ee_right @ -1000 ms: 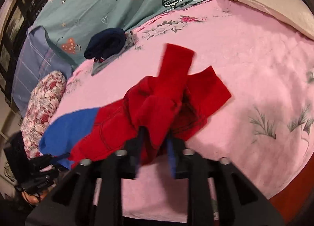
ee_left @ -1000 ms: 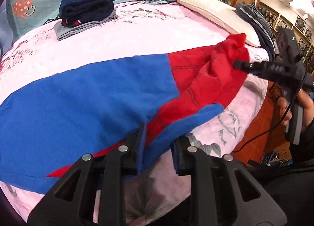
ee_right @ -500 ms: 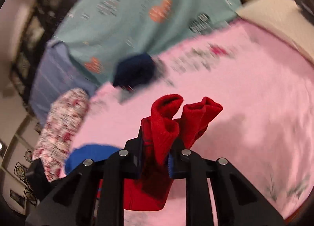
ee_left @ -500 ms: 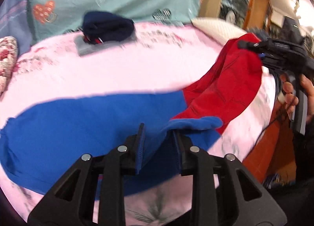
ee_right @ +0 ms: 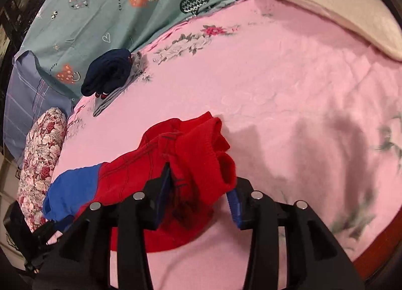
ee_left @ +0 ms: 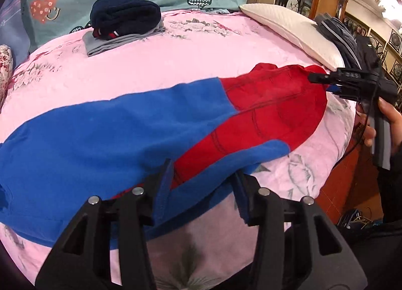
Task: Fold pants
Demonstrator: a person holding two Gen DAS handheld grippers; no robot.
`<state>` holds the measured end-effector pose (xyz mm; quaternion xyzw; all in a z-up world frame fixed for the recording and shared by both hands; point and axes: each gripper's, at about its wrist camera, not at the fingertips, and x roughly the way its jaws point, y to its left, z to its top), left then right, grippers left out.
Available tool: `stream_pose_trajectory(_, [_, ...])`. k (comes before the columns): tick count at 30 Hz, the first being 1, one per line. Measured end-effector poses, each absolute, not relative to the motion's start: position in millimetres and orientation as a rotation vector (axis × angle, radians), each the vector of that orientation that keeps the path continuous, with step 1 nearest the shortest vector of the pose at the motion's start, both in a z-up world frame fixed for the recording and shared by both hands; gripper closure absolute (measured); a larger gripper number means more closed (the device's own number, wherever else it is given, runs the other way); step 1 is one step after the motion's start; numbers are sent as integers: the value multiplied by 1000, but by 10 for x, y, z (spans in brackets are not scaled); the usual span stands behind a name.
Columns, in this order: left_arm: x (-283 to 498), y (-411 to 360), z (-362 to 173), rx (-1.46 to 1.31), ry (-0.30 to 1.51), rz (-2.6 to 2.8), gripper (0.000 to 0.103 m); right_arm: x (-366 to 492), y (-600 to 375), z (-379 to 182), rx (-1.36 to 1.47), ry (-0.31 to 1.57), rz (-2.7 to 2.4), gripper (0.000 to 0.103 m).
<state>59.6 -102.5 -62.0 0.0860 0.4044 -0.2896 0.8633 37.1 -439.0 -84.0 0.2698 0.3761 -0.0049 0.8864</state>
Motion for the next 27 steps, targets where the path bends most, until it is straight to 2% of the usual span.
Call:
stream_pose_trajectory(4, [607, -1043, -650, 181, 860, -609, 56, 305, -4374, -710, 511, 777, -17, 60])
stream_pose_trajectory(5, [612, -1041, -651, 178, 862, -610, 56, 333, -4361, -716, 500, 791, -18, 65])
stream_pose_trajectory(7, [592, -1052, -647, 175, 859, -609, 56, 394, -4302, -758, 439, 824, -23, 83])
stream_pose_trajectory(8, [581, -1045, -635, 174, 855, -610, 56, 397, -4285, -757, 427, 819, -28, 84])
stream_pose_trajectory(14, [524, -955, -448, 154, 803, -618, 54, 263, -4222, -264, 343, 749, -32, 85])
stream_pose_trajectory(18, [516, -976, -474, 158, 808, -634, 52, 310, -4241, -130, 296, 760, -63, 85])
stream_pose_trajectory(27, [557, -664, -232, 86, 731, -533, 51, 658, -3855, 640, 301, 562, 187, 85])
